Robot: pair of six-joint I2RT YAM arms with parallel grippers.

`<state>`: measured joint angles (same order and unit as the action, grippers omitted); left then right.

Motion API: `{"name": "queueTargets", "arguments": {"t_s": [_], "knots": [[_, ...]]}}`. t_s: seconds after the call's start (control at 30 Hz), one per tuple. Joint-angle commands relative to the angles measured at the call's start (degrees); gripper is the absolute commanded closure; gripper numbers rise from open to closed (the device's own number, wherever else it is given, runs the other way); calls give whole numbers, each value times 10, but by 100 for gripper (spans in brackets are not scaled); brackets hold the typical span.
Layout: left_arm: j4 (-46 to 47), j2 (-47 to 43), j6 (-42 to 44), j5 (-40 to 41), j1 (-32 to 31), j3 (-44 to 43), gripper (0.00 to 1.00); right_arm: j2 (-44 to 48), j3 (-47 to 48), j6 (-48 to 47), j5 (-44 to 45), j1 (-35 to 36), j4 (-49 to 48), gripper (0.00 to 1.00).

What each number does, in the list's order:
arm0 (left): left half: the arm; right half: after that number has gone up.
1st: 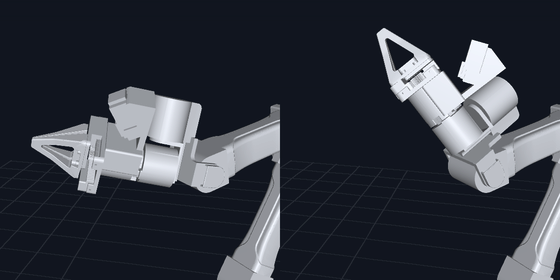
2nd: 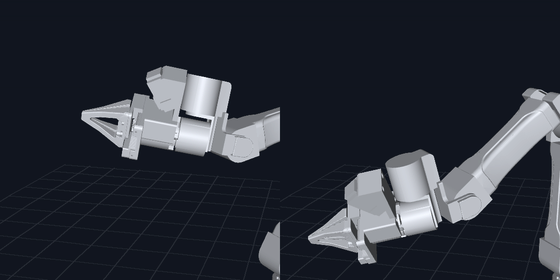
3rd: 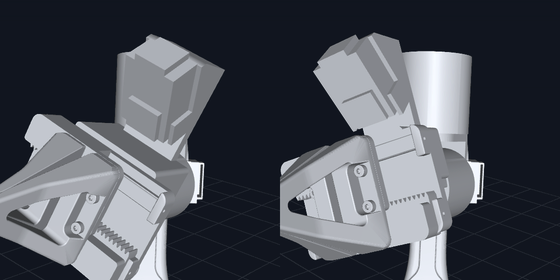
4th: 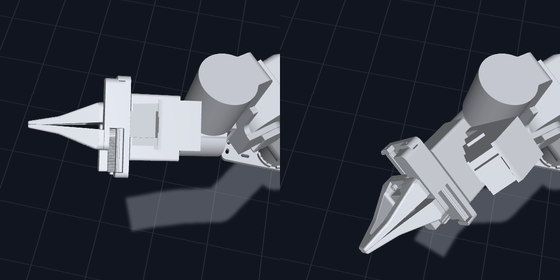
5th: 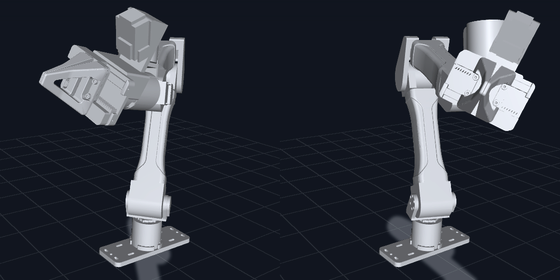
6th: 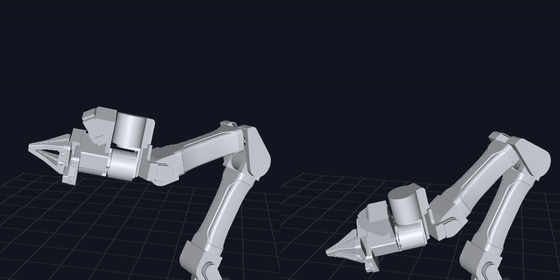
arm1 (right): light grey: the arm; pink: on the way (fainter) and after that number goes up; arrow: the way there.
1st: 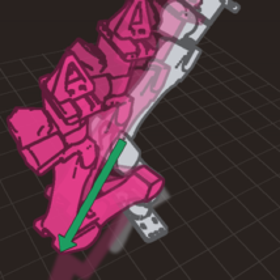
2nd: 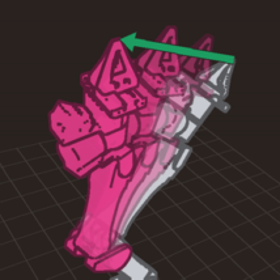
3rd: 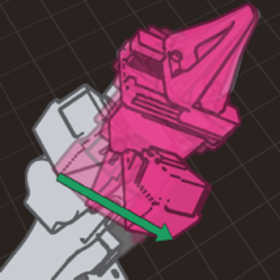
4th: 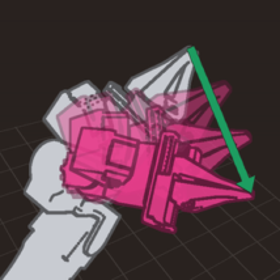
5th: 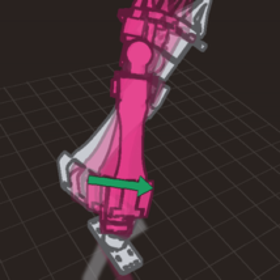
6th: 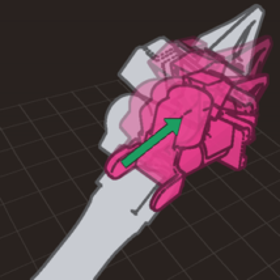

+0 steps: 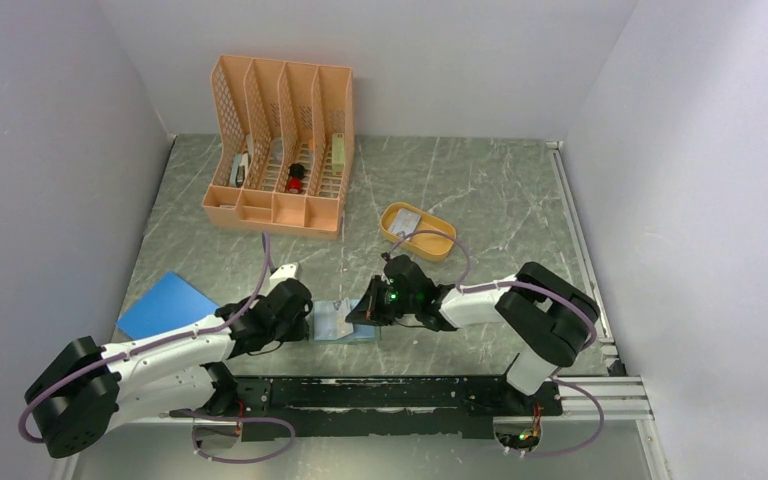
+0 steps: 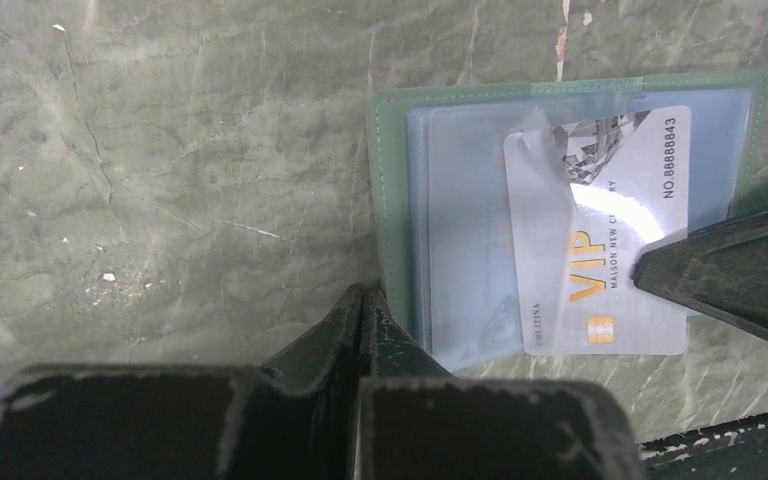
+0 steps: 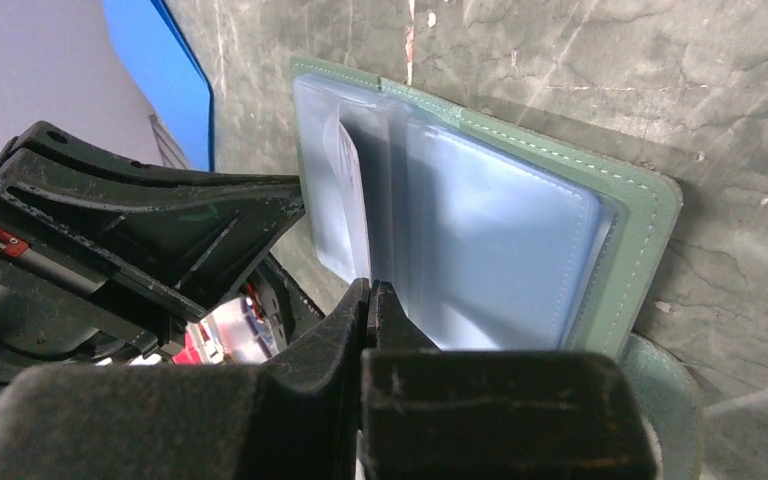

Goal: Put the credit cards into the card holder
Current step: Insert the credit card into the card holder.

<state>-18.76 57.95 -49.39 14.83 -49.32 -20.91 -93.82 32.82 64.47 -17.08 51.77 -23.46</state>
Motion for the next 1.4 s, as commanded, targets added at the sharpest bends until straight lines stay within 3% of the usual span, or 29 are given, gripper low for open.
{"name": "queueTargets", "arguments": {"t_s": [0.0, 0.37, 0.7, 1.37], "knots": [[22, -1, -7, -27, 2, 13, 95, -21, -7, 14, 14, 7, 0, 100], [36, -1, -9, -41, 2, 19, 95, -18, 29, -15, 31, 21, 73, 100], [35, -6, -15, -47, 2, 31, 95, 15, -19, 38, 69, 20, 24, 100], [40, -19, -19, -54, 1, 43, 95, 18, -32, 51, 84, 20, 13, 100]]}}
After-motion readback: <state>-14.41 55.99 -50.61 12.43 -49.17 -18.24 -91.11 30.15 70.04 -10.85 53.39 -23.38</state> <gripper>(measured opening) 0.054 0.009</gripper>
